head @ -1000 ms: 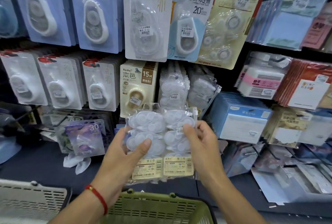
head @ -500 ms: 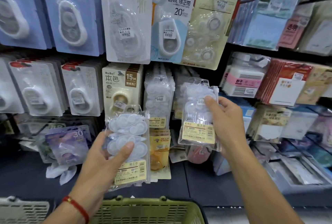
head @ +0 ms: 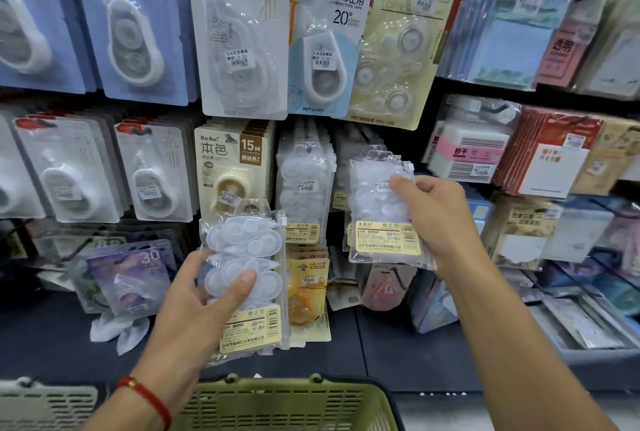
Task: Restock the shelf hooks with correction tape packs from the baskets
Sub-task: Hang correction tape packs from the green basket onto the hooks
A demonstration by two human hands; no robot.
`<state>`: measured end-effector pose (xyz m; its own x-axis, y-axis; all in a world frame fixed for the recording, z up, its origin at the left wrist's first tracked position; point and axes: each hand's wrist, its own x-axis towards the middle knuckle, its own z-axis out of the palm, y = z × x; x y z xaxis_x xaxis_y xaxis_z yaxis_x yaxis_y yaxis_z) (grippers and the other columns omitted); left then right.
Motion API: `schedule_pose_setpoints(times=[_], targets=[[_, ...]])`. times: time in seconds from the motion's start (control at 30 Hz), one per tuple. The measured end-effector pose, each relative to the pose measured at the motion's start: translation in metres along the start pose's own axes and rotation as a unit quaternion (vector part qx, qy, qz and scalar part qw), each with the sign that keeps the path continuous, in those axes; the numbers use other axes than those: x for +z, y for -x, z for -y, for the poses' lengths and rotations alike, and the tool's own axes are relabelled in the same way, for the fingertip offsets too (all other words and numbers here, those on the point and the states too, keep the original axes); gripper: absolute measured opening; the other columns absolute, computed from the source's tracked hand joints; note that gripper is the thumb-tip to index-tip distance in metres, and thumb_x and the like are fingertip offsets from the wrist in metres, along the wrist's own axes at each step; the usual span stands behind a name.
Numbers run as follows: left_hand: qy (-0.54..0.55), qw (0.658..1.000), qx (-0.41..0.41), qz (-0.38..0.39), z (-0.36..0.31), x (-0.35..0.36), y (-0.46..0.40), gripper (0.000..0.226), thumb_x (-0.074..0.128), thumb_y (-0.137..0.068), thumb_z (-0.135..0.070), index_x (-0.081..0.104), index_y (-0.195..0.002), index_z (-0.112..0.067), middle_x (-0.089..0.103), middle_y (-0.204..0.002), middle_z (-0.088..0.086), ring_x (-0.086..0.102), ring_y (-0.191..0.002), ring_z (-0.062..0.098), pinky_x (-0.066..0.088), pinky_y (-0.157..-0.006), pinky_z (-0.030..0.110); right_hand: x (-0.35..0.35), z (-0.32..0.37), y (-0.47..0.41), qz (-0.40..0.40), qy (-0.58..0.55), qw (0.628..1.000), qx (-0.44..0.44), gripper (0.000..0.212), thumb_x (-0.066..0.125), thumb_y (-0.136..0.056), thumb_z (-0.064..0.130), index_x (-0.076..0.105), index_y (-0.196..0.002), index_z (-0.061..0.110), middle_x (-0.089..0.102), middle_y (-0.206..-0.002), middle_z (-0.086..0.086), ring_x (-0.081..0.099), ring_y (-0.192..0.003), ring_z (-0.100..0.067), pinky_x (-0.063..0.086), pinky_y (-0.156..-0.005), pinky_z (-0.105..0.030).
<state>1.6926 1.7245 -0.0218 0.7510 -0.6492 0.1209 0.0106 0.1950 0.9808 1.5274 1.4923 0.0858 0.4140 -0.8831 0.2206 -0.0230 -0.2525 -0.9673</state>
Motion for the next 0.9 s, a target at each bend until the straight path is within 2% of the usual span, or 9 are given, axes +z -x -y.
schedule_pose_setpoints(times=[0.1, 0.2, 0.27, 0.37, 0.43, 0.53, 0.63, 0.73, 0.9], targets=[[-0.011, 1.0, 0.001, 0.001, 0.0, -0.001, 0.001, 0.052, 0.084, -0.071, -0.046, 0.065, -0.12, -0.05, 0.078, -0.119, -0.011, 0.076, -0.109, 0.012, 0.053, -0.1, 0.044, 0.005, -0.009, -0.006, -0.02, 0.097, 0.995, -0.019, 0.029, 0.067, -0.1, 0.039, 0.072, -0.085, 0.015, 0.071, -0.07, 0.011, 0.068, -0.067, -0.009, 0.05, -0.067, -0.031], [-0.018, 1.0, 0.008, 0.005, 0.002, -0.002, 0.001, 0.052, 0.083, -0.072, -0.049, 0.065, -0.121, -0.049, 0.078, -0.119, -0.013, 0.075, -0.108, 0.01, 0.052, -0.099, 0.042, 0.007, -0.029, 0.008, -0.1, 0.294, 0.945, -0.104, 0.028, 0.062, -0.103, 0.037, 0.066, -0.117, 0.013, 0.068, -0.099, 0.005, 0.064, -0.089, -0.011, 0.047, -0.079, -0.026], [-0.017, 1.0, 0.012, 0.005, 0.004, -0.002, 0.001, 0.052, 0.082, -0.072, -0.048, 0.066, -0.121, -0.048, 0.078, -0.119, -0.012, 0.076, -0.108, 0.01, 0.054, -0.097, 0.04, 0.013, -0.039, 0.024, -0.113, 0.339, 0.918, -0.175, 0.024, 0.063, -0.103, 0.03, 0.064, -0.12, 0.013, 0.066, -0.109, 0.0, 0.061, -0.099, -0.017, 0.044, -0.088, -0.03], [-0.012, 1.0, 0.019, 0.01, 0.006, 0.001, 0.003, 0.049, 0.083, -0.074, -0.044, 0.067, -0.119, -0.047, 0.078, -0.118, -0.013, 0.076, -0.106, 0.009, 0.061, -0.083, 0.023, 0.031, -0.044, 0.05, 0.027, 0.234, 0.961, -0.148, 0.01, 0.067, -0.099, 0.036, 0.07, -0.101, 0.026, 0.071, -0.089, 0.011, 0.064, -0.084, -0.004, 0.05, -0.077, -0.019], [-0.008, 1.0, 0.014, 0.018, 0.008, 0.003, 0.004, 0.048, 0.085, -0.075, -0.037, 0.067, -0.119, -0.042, 0.079, -0.117, -0.006, 0.077, -0.105, 0.015, 0.062, -0.079, 0.02, 0.047, -0.05, 0.069, 0.151, 0.187, 0.966, -0.095, 0.019, 0.067, -0.096, 0.05, 0.072, -0.099, 0.031, 0.073, -0.09, 0.016, 0.066, -0.082, -0.001, 0.05, -0.071, -0.014], [-0.017, 1.0, 0.02, 0.013, 0.009, 0.007, 0.004, 0.057, 0.088, -0.072, -0.029, 0.065, -0.124, -0.03, 0.079, -0.117, -0.002, 0.078, -0.105, 0.019, 0.062, -0.081, 0.023, 0.067, -0.059, 0.09, 0.231, 0.15, 0.959, -0.069, 0.036, 0.063, -0.092, 0.064, 0.073, -0.102, 0.031, 0.075, -0.097, 0.013, 0.069, -0.085, -0.006, 0.058, -0.077, -0.029], [-0.008, 1.0, 0.022, 0.012, 0.006, 0.008, 0.004, 0.058, 0.088, -0.073, -0.028, 0.064, -0.126, -0.029, 0.079, -0.118, -0.002, 0.078, -0.106, 0.019, 0.062, -0.08, 0.024, 0.074, -0.061, 0.092, 0.215, 0.075, 0.972, -0.049, 0.02, 0.069, -0.096, 0.05, 0.072, -0.099, 0.03, 0.077, -0.099, 0.008, 0.074, -0.089, -0.013, 0.061, -0.085, -0.048], [-0.014, 1.0, 0.026, -0.001, 0.003, 0.007, 0.005, 0.043, 0.08, -0.084, -0.037, 0.065, -0.124, -0.039, 0.077, -0.12, -0.012, 0.075, -0.108, 0.009, 0.06, -0.08, 0.017, 0.072, -0.061, 0.086, 0.173, 0.004, 0.984, -0.035, 0.03, 0.066, -0.088, 0.055, 0.067, -0.093, 0.026, 0.078, -0.093, -0.003, 0.074, -0.087, -0.027, 0.059, -0.084, -0.055], [-0.04, 0.998, 0.038, 0.0, -0.002, 0.004, 0.004, 0.023, 0.066, -0.101, -0.03, 0.066, -0.114, -0.048, 0.076, -0.116, -0.02, 0.072, -0.103, -0.003, 0.053, -0.078, 0.006, 0.051, -0.055, 0.067, 0.027, -0.057, 0.997, -0.047, 0.029, 0.063, -0.083, 0.058, 0.06, -0.083, 0.029, 0.059, -0.073, -0.004, 0.051, -0.071, -0.018, 0.042, -0.068, -0.042]])
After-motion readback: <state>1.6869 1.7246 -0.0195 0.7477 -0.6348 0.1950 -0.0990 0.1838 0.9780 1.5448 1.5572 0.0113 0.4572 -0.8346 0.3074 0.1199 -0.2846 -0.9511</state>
